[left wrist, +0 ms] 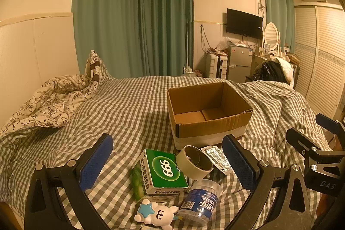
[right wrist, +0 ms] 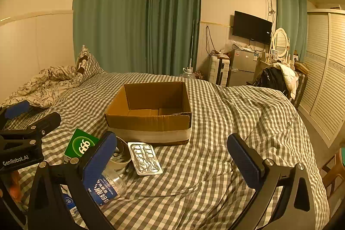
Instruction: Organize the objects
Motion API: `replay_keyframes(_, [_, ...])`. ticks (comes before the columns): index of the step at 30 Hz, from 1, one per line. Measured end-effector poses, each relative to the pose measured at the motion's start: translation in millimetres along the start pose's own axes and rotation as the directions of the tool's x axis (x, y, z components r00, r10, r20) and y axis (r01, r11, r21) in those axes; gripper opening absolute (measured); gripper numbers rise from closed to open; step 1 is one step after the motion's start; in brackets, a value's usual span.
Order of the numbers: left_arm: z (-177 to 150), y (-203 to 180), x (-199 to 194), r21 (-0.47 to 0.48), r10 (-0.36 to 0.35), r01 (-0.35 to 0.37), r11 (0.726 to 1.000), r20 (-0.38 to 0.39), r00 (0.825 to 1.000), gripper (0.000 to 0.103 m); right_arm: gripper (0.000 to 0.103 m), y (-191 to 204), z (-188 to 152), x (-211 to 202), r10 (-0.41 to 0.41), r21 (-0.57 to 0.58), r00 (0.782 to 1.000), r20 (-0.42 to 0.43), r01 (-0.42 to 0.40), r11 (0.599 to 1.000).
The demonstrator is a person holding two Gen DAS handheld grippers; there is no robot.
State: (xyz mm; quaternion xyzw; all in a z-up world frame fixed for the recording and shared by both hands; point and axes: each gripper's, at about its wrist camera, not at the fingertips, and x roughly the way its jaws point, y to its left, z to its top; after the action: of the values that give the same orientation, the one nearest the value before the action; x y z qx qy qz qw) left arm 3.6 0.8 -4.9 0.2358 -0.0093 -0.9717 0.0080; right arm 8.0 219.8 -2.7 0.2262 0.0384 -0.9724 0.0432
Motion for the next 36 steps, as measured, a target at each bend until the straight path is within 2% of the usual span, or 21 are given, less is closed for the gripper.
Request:
replay_keyframes(28, [8.1, 12.6, -2.5, -0.012, -0.002, 0.002, 1.0, 0.011, 1.0, 0.103, 0.103, 8.1, 9.1, -6.8, 0.029, -0.019, 0.999, 0.015, -0.029, 0.999])
replay_keyframes(31, [6.7, 15.0, 2.3, -0.006, 0.004, -0.004, 1.0, -0.007, 1.0, 0.103, 0.103, 9.5, 8.1, -5.7, 0.032, -0.026, 0.999, 0.008, -0.031, 0.999])
replay_keyframes(36, [-1.8, 19.3, 19.7, -0.005, -0.03, 0.03, 1.0, -0.094, 0.995, 0.103, 0.103, 10.3, 3.0, 5.7, 0.034, -0.035, 0.999, -0.035, -0.035, 0.999])
